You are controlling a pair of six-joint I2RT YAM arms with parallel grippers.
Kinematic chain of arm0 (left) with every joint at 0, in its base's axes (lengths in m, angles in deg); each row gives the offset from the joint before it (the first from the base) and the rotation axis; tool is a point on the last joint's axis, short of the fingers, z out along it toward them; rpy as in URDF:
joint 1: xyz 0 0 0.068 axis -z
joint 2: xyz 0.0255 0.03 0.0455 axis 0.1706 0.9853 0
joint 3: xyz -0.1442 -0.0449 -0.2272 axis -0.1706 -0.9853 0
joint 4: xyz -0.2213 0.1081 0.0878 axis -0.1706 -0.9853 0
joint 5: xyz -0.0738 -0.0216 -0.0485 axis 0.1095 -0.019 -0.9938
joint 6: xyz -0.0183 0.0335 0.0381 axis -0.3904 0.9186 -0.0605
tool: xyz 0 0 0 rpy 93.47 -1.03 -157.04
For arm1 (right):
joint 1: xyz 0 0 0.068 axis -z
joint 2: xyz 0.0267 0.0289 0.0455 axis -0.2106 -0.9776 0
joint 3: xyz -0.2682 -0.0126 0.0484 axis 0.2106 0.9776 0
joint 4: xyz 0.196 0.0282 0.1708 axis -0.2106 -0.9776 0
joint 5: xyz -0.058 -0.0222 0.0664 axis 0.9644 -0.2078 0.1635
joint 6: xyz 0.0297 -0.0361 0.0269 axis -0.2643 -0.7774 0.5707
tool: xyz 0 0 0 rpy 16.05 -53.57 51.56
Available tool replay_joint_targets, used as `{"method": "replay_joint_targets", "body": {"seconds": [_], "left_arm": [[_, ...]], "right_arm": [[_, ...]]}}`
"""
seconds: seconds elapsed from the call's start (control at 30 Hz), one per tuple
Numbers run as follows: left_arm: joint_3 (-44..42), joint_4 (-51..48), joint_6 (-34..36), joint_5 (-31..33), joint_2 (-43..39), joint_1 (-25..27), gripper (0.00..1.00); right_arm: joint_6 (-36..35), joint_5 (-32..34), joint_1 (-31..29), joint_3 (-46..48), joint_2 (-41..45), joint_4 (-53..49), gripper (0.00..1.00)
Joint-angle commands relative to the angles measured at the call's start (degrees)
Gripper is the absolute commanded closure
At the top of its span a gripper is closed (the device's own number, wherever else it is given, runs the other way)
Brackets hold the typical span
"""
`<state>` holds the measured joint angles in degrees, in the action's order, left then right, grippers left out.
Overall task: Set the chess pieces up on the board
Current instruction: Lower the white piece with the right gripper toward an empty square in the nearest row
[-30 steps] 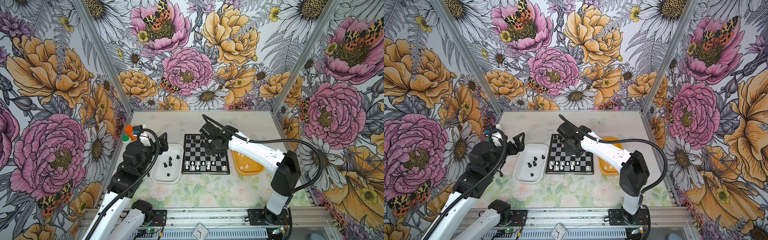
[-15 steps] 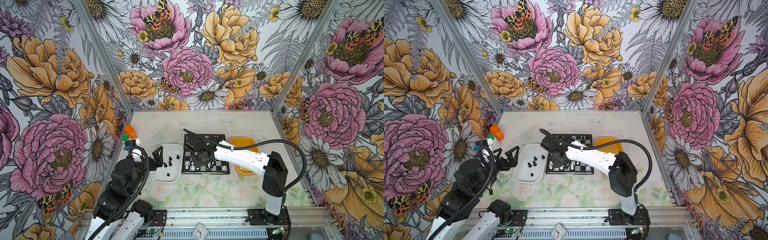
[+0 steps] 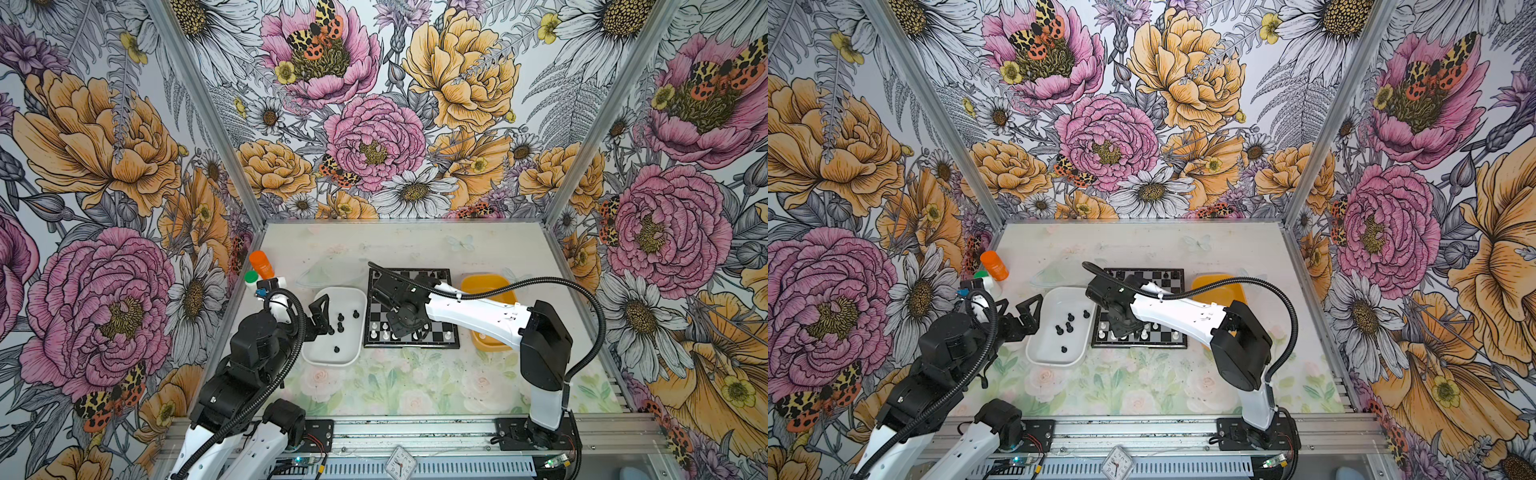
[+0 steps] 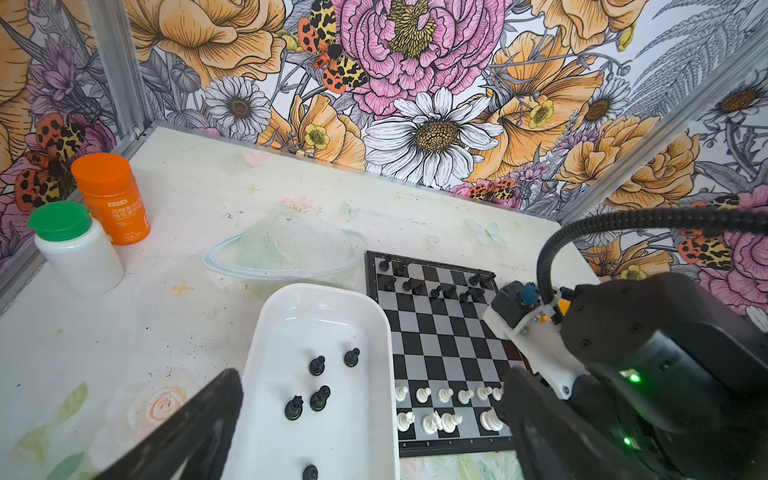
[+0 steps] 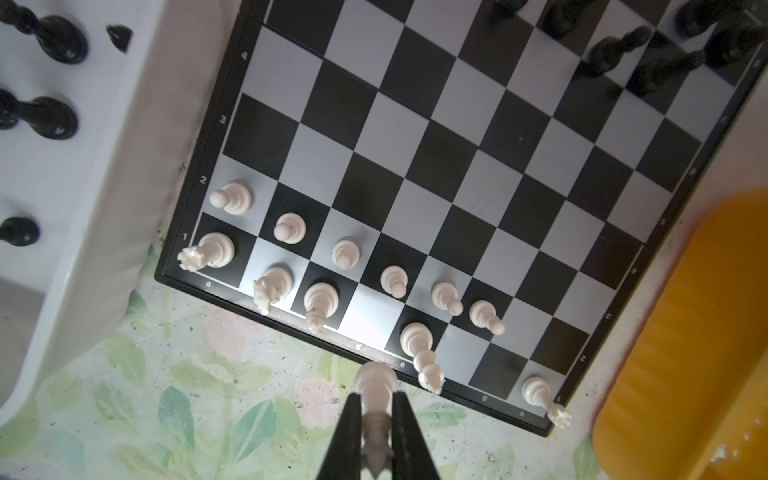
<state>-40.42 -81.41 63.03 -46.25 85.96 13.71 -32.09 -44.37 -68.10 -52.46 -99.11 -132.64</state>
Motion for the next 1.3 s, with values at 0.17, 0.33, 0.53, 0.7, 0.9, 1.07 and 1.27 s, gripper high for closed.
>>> {"method": "replay_joint_targets", "body": {"seconds": [0.17,0.33,0.53,0.7,0.9,1.07,1.27], "left_arm": [[1.75,3.98,1.01,0.71,4.54,1.16,0.01],[2.84,5.21,1.35,0.86,6.54,1.84,0.01],[3.84,5.22,1.92,3.03,7.67,2.74,0.01],[4.05,5.22,2.2,3.67,7.63,3.14,0.01],[4.81,5.22,3.06,3.85,8.36,3.22,0.01],[5.76,5.22,3.93,3.68,9.5,3.26,0.01],[6.41,5.31,4.96,3.32,10.68,3.28,0.01]], "right_arm": [[-0.35,-0.73,0.6,4.1,0.48,4.7,0.87],[-0.53,-1.3,0.7,4.85,0.69,6.47,0.87],[-0.8,-1.69,0.95,5.21,0.18,8.09,0.87],[-0.93,-2.21,1.68,5.89,-0.19,9.21,0.87],[-0.79,-2.84,2.24,6.97,-0.37,10.71,0.87],[-0.49,-3.01,2.24,7.36,-0.7,11.45,0.87],[-0.23,-3.18,2.24,7.41,-1.22,12.07,0.87]]}}
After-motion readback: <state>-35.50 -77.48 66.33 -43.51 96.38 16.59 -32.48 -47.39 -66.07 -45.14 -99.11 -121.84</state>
